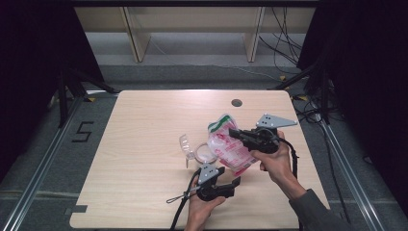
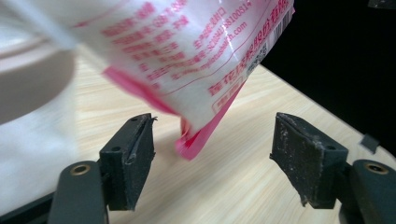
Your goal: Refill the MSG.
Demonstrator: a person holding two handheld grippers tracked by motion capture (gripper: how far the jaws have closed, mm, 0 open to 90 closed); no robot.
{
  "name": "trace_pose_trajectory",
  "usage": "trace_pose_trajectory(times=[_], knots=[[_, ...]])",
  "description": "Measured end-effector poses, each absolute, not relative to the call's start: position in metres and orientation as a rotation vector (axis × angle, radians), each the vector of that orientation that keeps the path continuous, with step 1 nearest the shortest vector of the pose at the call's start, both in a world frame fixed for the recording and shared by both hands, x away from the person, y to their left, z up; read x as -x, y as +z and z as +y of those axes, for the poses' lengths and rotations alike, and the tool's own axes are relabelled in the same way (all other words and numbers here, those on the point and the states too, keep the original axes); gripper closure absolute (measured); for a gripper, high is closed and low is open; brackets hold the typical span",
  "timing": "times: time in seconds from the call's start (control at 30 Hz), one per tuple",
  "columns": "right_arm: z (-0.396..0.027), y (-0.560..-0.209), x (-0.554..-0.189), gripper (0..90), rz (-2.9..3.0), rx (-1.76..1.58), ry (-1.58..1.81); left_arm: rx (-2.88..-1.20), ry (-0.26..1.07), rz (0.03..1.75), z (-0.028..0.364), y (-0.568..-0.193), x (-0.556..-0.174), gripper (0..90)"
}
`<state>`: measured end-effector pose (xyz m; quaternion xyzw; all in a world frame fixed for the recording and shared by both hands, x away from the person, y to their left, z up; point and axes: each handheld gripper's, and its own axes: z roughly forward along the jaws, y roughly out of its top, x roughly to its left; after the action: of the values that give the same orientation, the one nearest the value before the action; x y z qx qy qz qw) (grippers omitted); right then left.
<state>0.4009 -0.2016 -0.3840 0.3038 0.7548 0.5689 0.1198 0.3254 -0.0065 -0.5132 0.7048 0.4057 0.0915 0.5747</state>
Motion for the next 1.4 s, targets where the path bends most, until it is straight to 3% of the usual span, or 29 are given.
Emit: trace_pose_trajectory(times=[0.57, 1.4], knots=[[-0.223, -0.404, -0.402, 90.0, 2.156, -0.941, 1.765, -1.649, 0.262, 0.910, 0.019, -0.503, -0.303, 29.3], [-0.282, -0.424, -0.388, 90.0, 1.987, -1.010, 1.870, -1.631, 0.299, 0.873, 0.029, -0.497, -0.300, 30.8]])
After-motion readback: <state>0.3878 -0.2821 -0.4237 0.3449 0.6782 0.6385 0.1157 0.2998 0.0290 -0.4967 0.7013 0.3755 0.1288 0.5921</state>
